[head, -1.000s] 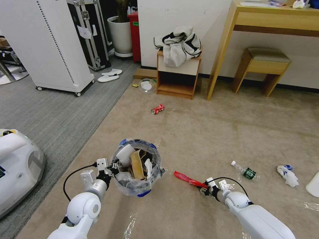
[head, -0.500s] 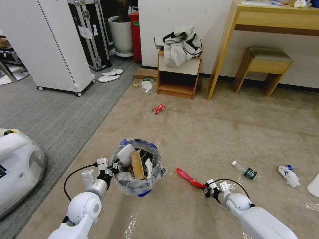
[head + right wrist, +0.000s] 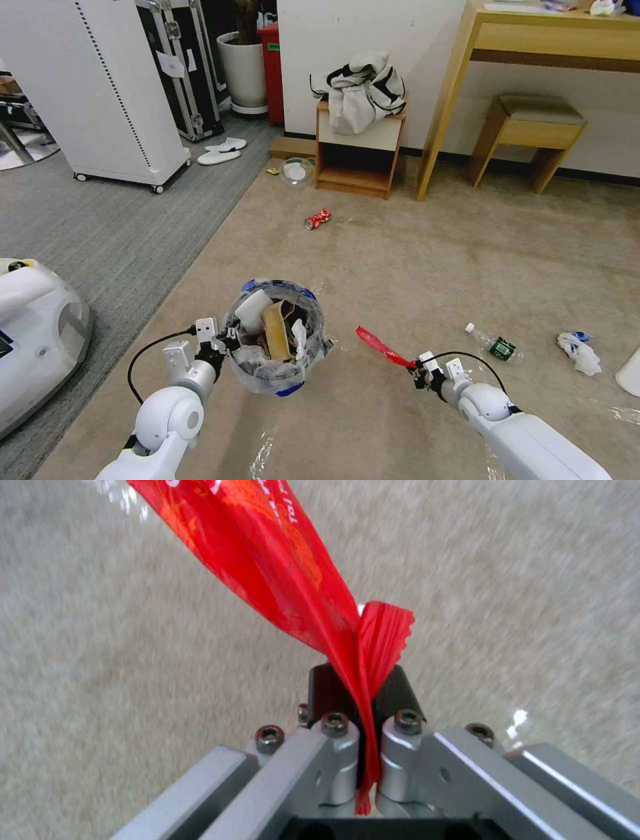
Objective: Pick up the trash bin and place the garbage on the floor into it.
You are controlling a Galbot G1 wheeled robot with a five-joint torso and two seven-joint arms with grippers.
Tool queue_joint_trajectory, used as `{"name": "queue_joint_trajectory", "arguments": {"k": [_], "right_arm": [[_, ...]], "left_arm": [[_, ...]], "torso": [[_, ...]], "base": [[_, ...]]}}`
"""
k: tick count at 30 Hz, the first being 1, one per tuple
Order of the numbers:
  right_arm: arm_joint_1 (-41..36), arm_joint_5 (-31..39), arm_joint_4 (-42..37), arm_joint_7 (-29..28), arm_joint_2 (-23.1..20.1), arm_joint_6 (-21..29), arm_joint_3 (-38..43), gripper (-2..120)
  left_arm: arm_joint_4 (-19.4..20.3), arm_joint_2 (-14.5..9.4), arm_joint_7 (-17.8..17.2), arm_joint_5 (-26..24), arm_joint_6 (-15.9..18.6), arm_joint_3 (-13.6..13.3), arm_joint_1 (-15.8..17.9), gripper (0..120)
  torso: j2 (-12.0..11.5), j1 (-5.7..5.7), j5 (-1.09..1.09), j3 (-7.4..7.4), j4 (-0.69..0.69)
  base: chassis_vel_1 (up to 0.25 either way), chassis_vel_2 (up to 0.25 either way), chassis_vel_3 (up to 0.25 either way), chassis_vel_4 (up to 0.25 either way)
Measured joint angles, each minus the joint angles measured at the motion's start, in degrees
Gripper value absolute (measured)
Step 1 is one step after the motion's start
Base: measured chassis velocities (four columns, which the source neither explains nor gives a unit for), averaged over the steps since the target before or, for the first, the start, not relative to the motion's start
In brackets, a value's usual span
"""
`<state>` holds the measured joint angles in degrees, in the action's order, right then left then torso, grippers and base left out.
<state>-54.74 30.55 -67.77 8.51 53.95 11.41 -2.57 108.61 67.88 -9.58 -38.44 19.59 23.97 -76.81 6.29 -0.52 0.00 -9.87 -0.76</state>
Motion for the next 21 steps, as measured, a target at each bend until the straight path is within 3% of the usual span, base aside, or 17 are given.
{"name": "queue_joint_trajectory", "arguments": {"k": [16, 21], "right_arm": [[-7.35, 1.88, -16.84, -2.21, -5.48, -0.02, 10.06, 0], [-12.34, 3.35, -28.09, 0.51, -9.21, -1.80, 16.41, 0]], "left_arm": [[1.57, -1.93, 0.12, -1.01, 0.40, -1.51, -0.12, 1], [1.57, -2.13, 0.30, -2.12, 0.49, -2.48, 0.17, 1]], "torso": [[0.00, 0.00, 0.00, 0.01, 0.01], [0.00, 0.00, 0.01, 0.01, -0.01]], "base": [[0.000, 0.000, 0.000, 0.000], [0.000, 0.000, 0.000, 0.000]]}}
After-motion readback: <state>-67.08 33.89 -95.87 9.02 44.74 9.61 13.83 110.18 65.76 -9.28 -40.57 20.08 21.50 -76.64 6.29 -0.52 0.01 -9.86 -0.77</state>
